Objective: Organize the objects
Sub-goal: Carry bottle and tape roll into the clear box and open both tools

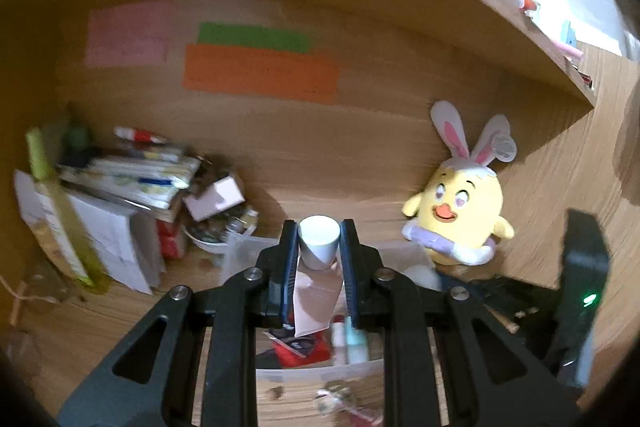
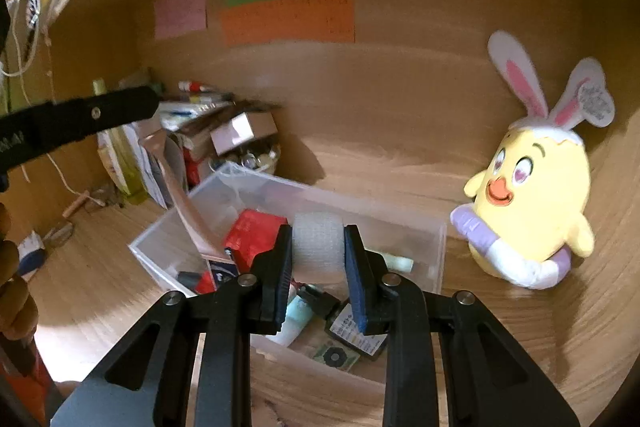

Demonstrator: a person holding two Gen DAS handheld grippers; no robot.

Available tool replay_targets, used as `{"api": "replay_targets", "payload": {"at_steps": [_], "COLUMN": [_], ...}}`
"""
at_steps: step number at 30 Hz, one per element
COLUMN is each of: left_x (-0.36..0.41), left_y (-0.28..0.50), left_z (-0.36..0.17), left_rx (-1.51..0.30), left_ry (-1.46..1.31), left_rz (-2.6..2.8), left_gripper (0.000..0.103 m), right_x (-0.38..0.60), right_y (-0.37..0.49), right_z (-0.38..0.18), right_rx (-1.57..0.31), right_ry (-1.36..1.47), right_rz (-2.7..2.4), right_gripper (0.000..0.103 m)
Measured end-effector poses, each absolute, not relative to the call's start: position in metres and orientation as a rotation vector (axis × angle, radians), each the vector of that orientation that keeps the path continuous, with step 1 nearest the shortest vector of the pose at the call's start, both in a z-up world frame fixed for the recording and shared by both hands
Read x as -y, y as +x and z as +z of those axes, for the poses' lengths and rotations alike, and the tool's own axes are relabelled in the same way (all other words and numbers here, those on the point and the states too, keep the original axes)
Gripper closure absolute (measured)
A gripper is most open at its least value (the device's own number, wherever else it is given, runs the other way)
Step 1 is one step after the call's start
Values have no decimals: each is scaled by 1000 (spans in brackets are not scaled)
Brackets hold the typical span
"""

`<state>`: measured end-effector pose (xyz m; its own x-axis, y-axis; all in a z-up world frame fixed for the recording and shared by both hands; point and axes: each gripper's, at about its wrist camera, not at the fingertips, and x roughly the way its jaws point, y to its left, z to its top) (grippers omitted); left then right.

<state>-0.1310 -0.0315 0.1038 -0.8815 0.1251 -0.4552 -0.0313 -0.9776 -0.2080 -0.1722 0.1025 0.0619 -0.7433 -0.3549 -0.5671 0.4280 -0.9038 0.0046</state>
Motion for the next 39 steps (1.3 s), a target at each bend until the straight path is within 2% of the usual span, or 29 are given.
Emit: {"api": "replay_targets", "payload": {"at_steps": [11, 27, 30, 32, 34, 39], "left_x": [37, 64, 65, 66, 66, 66], "left_y": [-166, -182, -174, -168, -163, -147], "left_z": [66, 14, 13, 15, 17, 25], "left_rx": [439, 387, 361, 347, 328, 292], "left_ry": [-918, -1138, -1137, -1127, -1119, -1088], "left_rz": [2784, 2875, 2883, 2890, 2899, 2921], "left_gripper": [83, 83, 73, 65, 61, 44], "right_x": [-97, -81, -82, -84, -86, -89], "right_y": [-195, -202, -203, -204, -203, -194], "right_z": [27, 5, 4, 5, 7, 20], "right_rx": [-226, -339, -330, -319, -303, -267], "right_ry": [934, 1007, 1021, 1033, 1024, 986], "right_rz": [-2574, -2578, -2570, -2570, -2577, -2583], "right_gripper": [81, 81, 80, 71, 67, 59]}}
